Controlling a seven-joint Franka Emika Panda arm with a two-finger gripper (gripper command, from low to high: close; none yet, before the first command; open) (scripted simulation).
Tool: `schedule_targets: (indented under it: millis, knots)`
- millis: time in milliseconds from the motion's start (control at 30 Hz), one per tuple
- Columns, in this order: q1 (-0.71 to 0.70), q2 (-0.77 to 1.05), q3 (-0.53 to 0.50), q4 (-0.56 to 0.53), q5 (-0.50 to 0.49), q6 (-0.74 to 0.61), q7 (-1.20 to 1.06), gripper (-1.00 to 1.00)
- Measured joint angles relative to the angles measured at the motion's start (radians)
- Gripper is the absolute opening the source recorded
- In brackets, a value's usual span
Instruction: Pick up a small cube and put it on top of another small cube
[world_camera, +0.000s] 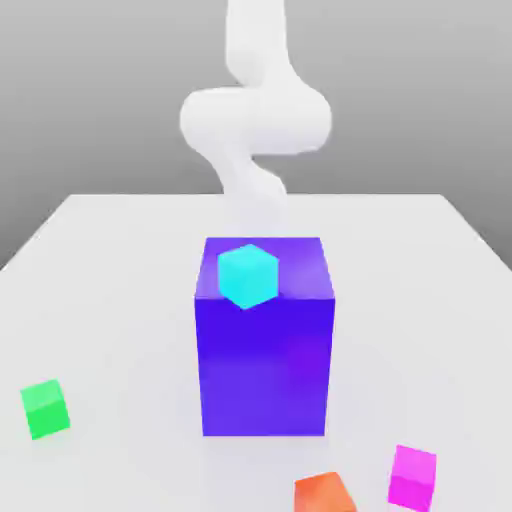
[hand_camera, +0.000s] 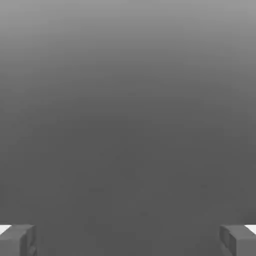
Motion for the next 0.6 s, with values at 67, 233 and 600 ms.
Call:
schedule_targets:
  millis: [67, 233, 600]
  knots:
    - [0.044, 0.077, -0.017, -0.006, 0.017, 0.027, -0.071, 0.00]
    - [0.136, 0.261, -0.045, -0.021, 0.062, 0.090, -0.243, 0.00]
    - [0.277, 0.659, -0.030, -0.054, 0.126, 0.228, -0.595, 0.00]
